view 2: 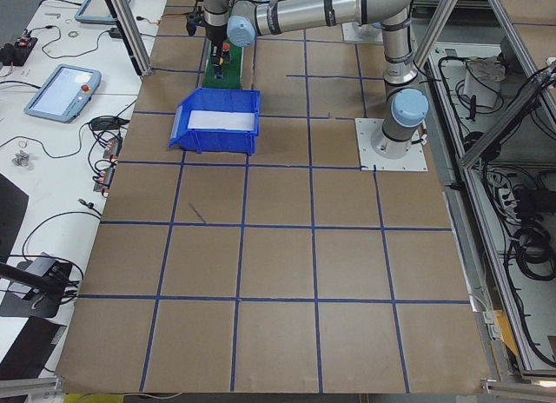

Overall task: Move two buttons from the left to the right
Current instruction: 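Carry the yellow button onto the belt and lower it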

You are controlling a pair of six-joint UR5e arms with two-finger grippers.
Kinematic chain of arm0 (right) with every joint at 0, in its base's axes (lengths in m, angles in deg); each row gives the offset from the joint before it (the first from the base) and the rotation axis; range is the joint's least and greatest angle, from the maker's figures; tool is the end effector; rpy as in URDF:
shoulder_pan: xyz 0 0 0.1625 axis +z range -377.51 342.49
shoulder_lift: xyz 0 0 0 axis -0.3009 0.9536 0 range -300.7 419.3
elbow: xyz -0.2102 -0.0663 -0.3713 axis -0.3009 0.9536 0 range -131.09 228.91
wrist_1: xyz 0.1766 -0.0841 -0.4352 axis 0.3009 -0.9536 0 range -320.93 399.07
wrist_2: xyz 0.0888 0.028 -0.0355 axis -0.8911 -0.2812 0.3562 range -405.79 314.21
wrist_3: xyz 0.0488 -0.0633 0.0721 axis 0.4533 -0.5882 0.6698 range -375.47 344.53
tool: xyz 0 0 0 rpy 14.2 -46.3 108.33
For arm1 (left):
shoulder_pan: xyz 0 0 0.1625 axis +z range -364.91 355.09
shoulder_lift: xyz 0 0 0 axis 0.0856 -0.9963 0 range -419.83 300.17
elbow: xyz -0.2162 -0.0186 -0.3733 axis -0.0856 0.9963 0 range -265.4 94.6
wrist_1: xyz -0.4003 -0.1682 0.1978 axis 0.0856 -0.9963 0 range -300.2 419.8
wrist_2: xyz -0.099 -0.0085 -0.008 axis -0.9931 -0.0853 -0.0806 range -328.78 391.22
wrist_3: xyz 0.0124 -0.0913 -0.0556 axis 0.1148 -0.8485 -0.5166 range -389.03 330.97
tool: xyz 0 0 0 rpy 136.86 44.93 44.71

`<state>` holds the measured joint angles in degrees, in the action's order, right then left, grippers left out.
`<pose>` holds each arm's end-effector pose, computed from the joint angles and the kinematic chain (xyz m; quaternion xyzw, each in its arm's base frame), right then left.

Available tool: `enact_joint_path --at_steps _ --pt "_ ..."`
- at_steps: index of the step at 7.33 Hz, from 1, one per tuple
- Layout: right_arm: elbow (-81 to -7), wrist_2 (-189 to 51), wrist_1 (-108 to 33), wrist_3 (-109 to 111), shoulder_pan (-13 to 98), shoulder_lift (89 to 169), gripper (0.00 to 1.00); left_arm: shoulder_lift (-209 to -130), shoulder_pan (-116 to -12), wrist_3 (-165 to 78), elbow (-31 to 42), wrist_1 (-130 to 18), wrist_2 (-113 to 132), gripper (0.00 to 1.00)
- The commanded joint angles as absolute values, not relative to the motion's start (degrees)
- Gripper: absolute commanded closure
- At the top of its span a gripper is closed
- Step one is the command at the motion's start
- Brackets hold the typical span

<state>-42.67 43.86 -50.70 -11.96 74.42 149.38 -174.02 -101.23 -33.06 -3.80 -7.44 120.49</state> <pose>0.1526 -0.5489 0.4718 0.0138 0.9998 0.0152 0.0023 -0.2142 -0.7104 0.3369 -0.0203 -0.9979 0.0599 0.0118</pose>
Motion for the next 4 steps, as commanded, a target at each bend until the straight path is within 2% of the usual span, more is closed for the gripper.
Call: enact_joint_path --at_steps 1,4 --pt "-42.7 43.9 -50.7 -11.9 74.4 149.4 0.00 -174.4 -101.4 -33.3 -2.9 -7.5 122.0 0.69" --pt "-42.7 43.9 -50.7 -12.0 74.4 149.4 0.00 -176.4 -101.4 -33.5 -2.1 -6.8 121.5 0.69"
